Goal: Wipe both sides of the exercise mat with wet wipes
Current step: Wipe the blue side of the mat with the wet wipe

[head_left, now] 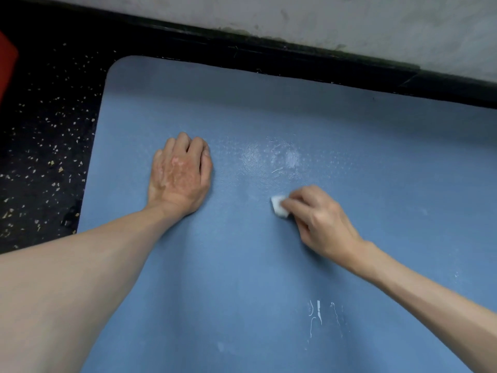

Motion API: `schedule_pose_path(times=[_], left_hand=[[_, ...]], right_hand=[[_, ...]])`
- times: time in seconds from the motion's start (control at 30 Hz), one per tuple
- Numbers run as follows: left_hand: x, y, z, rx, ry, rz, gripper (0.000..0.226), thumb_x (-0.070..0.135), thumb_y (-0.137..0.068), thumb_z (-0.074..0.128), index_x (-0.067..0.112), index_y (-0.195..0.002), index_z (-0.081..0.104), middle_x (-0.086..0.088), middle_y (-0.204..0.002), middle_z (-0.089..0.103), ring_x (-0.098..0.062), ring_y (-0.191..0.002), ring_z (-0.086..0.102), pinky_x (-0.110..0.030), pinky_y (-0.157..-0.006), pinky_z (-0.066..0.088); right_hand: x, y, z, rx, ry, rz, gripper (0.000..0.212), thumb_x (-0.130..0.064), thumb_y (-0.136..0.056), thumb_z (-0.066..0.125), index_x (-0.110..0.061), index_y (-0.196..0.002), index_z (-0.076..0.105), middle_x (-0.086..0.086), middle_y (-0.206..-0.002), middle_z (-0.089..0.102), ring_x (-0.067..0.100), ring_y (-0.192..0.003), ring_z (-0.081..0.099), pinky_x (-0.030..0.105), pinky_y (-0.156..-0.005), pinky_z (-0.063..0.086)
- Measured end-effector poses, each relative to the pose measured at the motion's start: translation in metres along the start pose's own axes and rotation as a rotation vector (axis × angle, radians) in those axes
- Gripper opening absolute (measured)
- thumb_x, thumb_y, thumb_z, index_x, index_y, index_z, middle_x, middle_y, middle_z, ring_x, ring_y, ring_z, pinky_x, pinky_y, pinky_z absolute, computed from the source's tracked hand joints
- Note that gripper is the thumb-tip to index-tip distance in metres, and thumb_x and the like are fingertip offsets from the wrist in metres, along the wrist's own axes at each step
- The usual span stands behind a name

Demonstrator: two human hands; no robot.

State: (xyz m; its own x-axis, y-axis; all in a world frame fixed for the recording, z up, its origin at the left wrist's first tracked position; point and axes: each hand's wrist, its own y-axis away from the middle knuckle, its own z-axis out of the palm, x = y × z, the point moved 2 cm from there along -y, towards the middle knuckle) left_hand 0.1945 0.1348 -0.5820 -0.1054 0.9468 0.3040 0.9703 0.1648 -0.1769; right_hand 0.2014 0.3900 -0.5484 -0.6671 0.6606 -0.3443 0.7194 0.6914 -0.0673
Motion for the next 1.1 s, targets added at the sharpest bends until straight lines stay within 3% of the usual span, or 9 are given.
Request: schedule_pose_path(times=[0.1,0.2,0.3,0.4,0.5,0.67,0.87,0.97,1.1], left_hand=[[0.001,0.000,0.001,0.005,-0.007,0.006,0.023,0.025,-0.099,0.040,0.010,-0.094,0.056,-0.012,-0.092,0.052,-0.034,-0.082,0.047,-0.043,-0.069,0.033],[0.001,0.001,0.002,0.003,-0.024,0.009,0.022,0.024,-0.100,0.041,0.009,-0.096,0.056,-0.014,-0.093,0.052,-0.035,-0.084,0.048,-0.045,-0.070,0.032],[-0.001,0.001,0.001,0.008,-0.022,0.015,0.024,0.025,-0.100,0.038,0.009,-0.097,0.056,-0.016,-0.095,0.052,-0.036,-0.086,0.047,-0.045,-0.071,0.032],[0.000,0.001,0.001,0.012,-0.024,0.021,0.027,0.026,-0.100,0.036,0.008,-0.098,0.056,-0.017,-0.097,0.052,-0.036,-0.088,0.048,-0.047,-0.072,0.033],[0.001,0.000,0.001,0.012,-0.025,0.022,0.028,0.027,-0.100,0.035,0.008,-0.099,0.056,-0.017,-0.099,0.052,-0.037,-0.090,0.048,-0.047,-0.074,0.033],[0.001,0.001,0.001,0.017,-0.001,0.019,0.029,0.027,-0.100,0.034,0.007,-0.101,0.055,-0.019,-0.103,0.053,-0.038,-0.094,0.048,-0.048,-0.077,0.033],[0.002,0.002,0.000,0.018,0.025,0.010,0.031,0.028,-0.101,0.032,0.007,-0.103,0.054,-0.018,-0.105,0.052,-0.036,-0.096,0.046,-0.047,-0.080,0.032],[0.002,0.002,0.000,0.019,0.018,0.013,0.032,0.027,-0.101,0.031,0.005,-0.104,0.055,-0.020,-0.107,0.052,-0.037,-0.097,0.047,-0.047,-0.082,0.032],[0.001,0.001,-0.002,0.021,0.024,0.010,0.032,0.027,-0.101,0.031,0.005,-0.105,0.054,-0.020,-0.109,0.052,-0.037,-0.098,0.047,-0.047,-0.084,0.032]], right_hand=[[-0.007,0.018,-0.004,-0.086,-0.057,-0.053,0.027,-0.009,-0.095,0.043,-0.002,-0.092,0.068,0.013,-0.089,0.061,0.032,-0.072,0.056,0.040,-0.054,0.051],[0.011,-0.013,-0.012,0.064,-0.032,0.028,0.048,-0.028,-0.103,0.033,-0.002,-0.090,0.071,0.014,-0.081,0.059,0.033,-0.069,0.058,0.039,-0.054,0.051],[0.008,-0.013,-0.006,0.129,0.011,0.077,0.025,-0.008,-0.091,0.048,0.000,-0.089,0.071,0.015,-0.077,0.056,0.033,-0.066,0.056,0.039,-0.053,0.050],[-0.020,0.035,0.001,-0.034,-0.060,0.034,0.018,0.007,-0.079,0.057,0.000,-0.090,0.070,0.014,-0.081,0.058,0.032,-0.067,0.056,0.038,-0.052,0.050],[-0.023,0.044,-0.002,-0.105,-0.102,0.003,0.020,-0.001,-0.084,0.053,-0.002,-0.093,0.071,0.013,-0.082,0.059,0.031,-0.068,0.058,0.038,-0.051,0.051],[-0.017,0.027,0.000,0.065,-0.028,0.110,0.018,0.001,-0.084,0.055,-0.001,-0.090,0.072,0.013,-0.079,0.057,0.031,-0.065,0.056,0.030,-0.055,0.046],[-0.057,0.100,0.008,-0.148,-0.171,0.029,0.021,0.001,-0.087,0.050,-0.003,-0.096,0.068,0.012,-0.084,0.058,0.030,-0.067,0.055,0.039,-0.047,0.049],[-0.041,0.078,0.005,-0.045,-0.109,0.099,0.030,-0.013,-0.092,0.043,-0.004,-0.093,0.072,0.012,-0.082,0.059,0.031,-0.068,0.058,0.039,-0.052,0.051],[-0.060,0.103,0.017,0.011,-0.113,0.115,0.023,-0.002,-0.087,0.047,-0.001,-0.092,0.070,0.012,-0.082,0.057,0.029,-0.068,0.056,0.036,-0.052,0.050]])
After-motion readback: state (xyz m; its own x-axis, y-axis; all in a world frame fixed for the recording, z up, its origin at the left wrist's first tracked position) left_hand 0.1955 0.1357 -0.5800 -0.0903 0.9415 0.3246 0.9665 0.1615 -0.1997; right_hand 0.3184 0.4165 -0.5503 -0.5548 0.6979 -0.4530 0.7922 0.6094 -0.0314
